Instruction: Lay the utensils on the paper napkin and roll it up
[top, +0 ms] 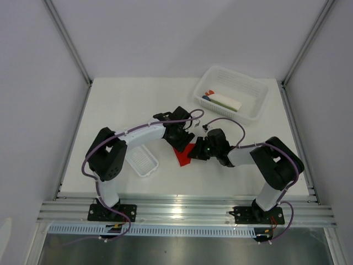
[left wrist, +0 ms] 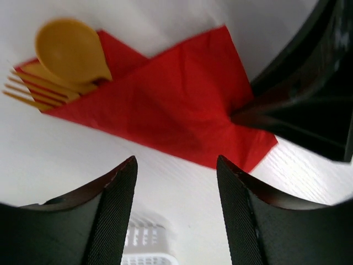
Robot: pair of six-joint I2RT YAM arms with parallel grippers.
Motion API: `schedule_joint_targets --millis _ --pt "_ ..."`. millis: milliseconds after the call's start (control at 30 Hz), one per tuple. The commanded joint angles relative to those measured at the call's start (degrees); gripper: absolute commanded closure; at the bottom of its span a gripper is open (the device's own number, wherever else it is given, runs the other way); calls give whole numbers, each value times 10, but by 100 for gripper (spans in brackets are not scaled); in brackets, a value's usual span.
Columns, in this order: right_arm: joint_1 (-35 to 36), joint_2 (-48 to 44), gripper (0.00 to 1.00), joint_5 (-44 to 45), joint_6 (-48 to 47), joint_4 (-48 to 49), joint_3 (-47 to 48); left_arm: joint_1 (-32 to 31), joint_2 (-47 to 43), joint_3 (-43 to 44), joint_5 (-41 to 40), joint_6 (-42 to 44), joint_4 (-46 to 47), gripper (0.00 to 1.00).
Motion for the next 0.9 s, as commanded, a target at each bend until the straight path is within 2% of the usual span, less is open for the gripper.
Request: schedule_joint_targets --millis 0,367,500,700,867 --pt "-2 -10 78 4 -7 -6 -7 2 26 32 -42 28 38 38" --pt "-2 -14 78 0 -7 -7 -6 1 114 101 -24 24 6 44" --pt "-1 -28 74 4 -15 -22 -3 0 127 107 -20 20 -5 45" --pt "-3 -102 64 59 -55 -117 -8 1 129 98 -10 17 -5 45" --pt "11 -203 64 109 -86 -165 -29 1 131 95 -6 16 -4 45"
